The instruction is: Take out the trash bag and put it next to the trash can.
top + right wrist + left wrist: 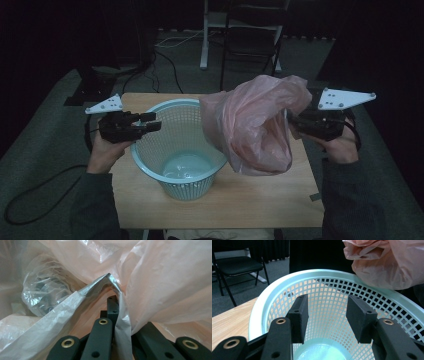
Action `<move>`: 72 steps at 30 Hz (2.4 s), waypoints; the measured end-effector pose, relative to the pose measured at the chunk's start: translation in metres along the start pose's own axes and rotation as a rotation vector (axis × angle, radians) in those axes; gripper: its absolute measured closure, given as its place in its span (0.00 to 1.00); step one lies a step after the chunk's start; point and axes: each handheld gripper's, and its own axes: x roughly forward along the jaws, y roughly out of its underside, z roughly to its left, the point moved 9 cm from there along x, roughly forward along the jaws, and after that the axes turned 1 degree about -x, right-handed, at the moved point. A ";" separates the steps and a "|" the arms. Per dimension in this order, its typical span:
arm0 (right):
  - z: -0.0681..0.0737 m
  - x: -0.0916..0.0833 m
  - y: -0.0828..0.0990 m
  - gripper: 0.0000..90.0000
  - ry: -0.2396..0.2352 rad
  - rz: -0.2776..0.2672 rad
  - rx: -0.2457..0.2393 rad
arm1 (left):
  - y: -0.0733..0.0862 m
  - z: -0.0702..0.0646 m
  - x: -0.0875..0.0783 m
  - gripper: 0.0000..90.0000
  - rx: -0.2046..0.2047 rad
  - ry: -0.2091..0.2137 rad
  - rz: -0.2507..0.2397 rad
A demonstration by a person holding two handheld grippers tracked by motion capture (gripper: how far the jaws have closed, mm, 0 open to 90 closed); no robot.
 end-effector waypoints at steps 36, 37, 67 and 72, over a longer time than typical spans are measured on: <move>-0.014 -0.043 0.001 0.99 0.082 -0.024 0.004 | 0.001 0.000 0.001 0.58 -0.002 0.005 0.004; -0.014 -0.045 0.001 0.99 0.084 -0.024 0.005 | 0.001 0.000 0.001 0.58 -0.003 0.005 0.004; -0.036 -0.025 0.056 0.99 0.104 0.125 0.069 | 0.001 0.000 0.000 0.58 0.000 0.005 0.006; -0.034 -0.019 0.068 0.99 0.081 0.147 0.069 | 0.001 0.000 0.000 0.58 0.001 0.004 0.004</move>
